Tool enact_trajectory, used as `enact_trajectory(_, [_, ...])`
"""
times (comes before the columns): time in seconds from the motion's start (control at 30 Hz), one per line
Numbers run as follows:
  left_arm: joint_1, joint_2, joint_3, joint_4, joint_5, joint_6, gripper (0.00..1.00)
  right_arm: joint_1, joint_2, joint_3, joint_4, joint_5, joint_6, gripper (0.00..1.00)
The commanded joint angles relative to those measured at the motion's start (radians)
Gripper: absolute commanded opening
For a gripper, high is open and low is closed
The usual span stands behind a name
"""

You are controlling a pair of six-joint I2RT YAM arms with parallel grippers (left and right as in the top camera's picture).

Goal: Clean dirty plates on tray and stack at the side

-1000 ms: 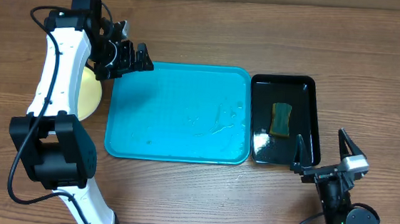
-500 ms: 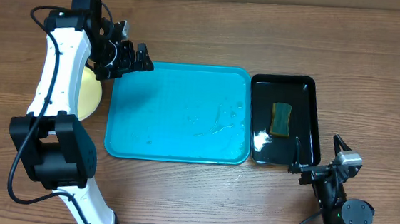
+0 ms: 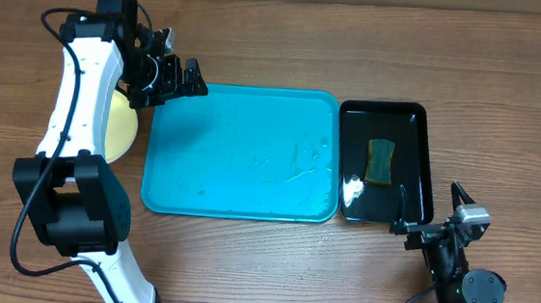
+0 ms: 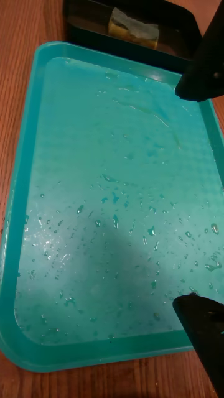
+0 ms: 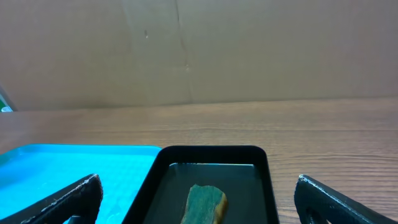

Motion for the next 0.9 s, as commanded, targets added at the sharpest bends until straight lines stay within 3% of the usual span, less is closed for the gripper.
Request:
enact_trajectory(0.0, [0.001, -0.018, -0.007, 0.000, -0.004, 0.026, 1.00, 0.005, -0.009, -0.010, 0.005, 0.013, 0.003, 1.00])
enact_trajectory(0.27, [-0.011, -0.121, -0.007, 0.000, -0.064, 0.026, 1.00, 0.005, -0.009, -0.010, 0.005, 0.013, 0.003, 1.00])
enact_trajectory(0.87, [-0.026, -0.902, -0.071, 0.005, -0.113, 0.043, 1.00, 0.005, -0.009, -0.010, 0.005, 0.013, 0.003, 1.00])
